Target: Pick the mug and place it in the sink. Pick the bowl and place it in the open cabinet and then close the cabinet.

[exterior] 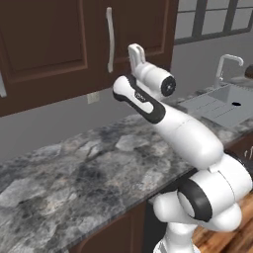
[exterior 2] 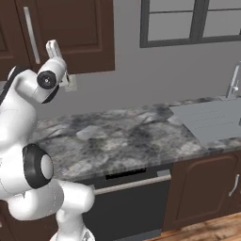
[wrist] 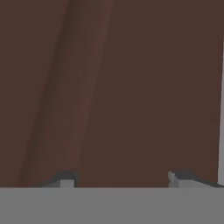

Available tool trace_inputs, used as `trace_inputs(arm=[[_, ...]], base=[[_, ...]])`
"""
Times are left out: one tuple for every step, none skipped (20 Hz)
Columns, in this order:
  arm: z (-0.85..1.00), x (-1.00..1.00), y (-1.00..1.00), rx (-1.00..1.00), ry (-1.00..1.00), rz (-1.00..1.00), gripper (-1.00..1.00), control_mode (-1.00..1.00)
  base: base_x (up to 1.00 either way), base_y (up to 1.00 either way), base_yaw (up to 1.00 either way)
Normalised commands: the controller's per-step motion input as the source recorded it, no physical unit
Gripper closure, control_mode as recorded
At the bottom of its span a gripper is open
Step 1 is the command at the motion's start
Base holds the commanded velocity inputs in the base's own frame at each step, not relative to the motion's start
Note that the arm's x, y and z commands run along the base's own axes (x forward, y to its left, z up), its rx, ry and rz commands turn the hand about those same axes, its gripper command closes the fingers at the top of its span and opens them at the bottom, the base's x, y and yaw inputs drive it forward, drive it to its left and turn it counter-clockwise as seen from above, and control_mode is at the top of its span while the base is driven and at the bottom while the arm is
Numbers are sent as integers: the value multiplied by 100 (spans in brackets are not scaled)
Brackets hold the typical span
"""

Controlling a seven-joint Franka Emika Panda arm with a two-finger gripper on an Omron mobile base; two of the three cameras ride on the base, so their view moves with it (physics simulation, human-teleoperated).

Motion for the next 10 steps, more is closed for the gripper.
trace_inputs(arm=[[-15,89,31,0,14,-2,-100,-100],[-16,89,29,0,15,-3,-100,-100],[-19,89,31,0,17,-3,-100,-100],[-16,85,26,0,18,-3,-100,-100],[-15,88,24,0,20,-3,-100,-100],[-6,96,19,0,22,-5,-100,-100],[0,99,26,0,22,-7,-100,-100],[0,100,26,0,30,-12,-100,-100],[0,100,26,0,33,-13,-100,-100],[0,100,24,0,37,-12,-100,-100]], base=[[0,0,0],[0,0,0],[0,0,0],[0,0,0],[0,0,0],[0,0,0],[0,0,0],[0,0,0],[0,0,0],[0,0,0]])
